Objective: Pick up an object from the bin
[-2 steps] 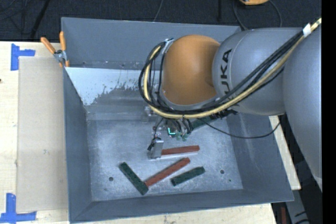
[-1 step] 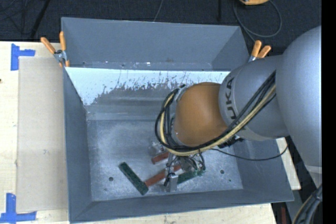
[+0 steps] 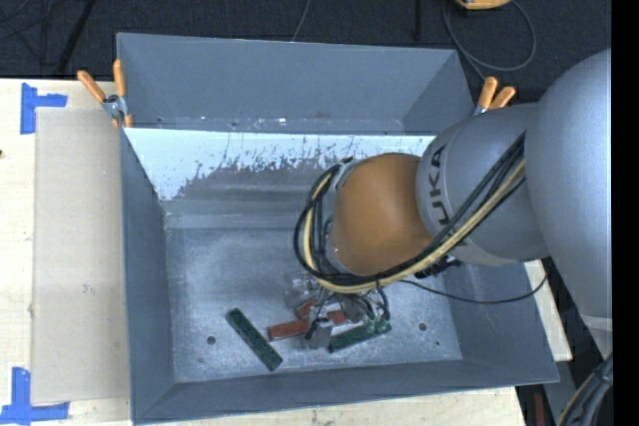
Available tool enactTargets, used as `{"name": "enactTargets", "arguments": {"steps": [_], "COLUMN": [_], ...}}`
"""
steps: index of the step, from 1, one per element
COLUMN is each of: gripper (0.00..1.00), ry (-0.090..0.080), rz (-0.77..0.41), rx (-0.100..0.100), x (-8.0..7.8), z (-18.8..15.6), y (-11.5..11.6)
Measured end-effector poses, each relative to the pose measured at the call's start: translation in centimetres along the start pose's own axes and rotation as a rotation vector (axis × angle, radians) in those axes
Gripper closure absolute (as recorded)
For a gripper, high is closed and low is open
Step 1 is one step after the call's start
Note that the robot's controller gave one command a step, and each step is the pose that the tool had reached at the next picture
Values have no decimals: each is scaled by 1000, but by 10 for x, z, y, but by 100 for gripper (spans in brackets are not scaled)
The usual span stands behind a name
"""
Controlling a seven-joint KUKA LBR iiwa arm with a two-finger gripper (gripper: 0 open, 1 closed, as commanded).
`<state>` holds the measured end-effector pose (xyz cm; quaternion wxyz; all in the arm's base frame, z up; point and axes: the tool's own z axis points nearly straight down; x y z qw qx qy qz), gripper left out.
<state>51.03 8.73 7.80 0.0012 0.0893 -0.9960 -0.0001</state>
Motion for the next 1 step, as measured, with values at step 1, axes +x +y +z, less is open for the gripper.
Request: {"name": "enactTargets", "arguments": {"steps": [1], "gripper": [100], "ry": [-12], "rz": [-53], "rx": [1], "x": [-14], "z": [-208], "y": [-16]}}
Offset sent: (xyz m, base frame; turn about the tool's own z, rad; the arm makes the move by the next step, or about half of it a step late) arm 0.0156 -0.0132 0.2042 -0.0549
